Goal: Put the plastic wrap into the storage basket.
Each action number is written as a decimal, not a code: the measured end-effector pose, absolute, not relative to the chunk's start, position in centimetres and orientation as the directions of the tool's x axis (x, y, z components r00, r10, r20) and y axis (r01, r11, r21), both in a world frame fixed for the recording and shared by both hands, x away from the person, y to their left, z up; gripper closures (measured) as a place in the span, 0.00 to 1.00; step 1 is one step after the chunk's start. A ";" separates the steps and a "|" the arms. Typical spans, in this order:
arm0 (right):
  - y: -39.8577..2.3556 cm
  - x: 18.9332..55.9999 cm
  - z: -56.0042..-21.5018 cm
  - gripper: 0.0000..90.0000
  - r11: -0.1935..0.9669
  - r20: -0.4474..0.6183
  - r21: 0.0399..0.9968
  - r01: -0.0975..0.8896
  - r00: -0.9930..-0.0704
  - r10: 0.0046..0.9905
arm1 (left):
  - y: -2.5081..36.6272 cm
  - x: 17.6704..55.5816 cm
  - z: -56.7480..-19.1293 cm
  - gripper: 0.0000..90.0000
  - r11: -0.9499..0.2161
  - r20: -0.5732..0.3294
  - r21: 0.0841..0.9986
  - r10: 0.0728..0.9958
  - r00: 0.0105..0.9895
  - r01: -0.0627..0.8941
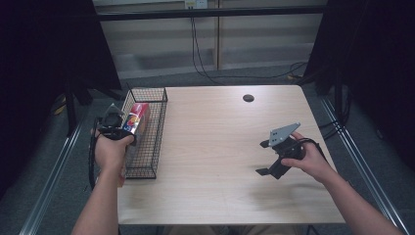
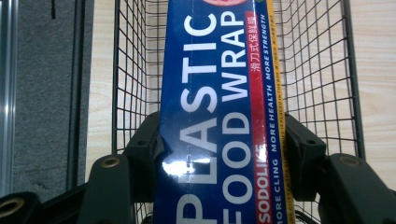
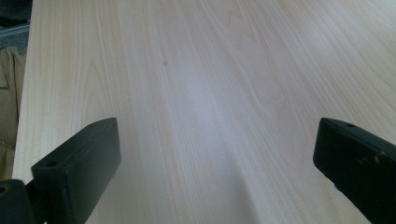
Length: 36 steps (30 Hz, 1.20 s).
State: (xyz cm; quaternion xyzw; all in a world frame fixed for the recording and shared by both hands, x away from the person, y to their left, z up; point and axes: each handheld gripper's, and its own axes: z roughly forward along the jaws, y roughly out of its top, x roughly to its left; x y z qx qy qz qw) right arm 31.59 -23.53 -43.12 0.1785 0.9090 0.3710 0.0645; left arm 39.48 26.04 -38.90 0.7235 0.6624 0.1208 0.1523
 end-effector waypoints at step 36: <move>-23.5 31.3 -43.2 0.01 0.659 0.016 0.696 0.285 -0.924 0.382 | 23.1 38.0 -34.9 0.27 -0.190 -0.093 0.467 0.961 0.262 0.864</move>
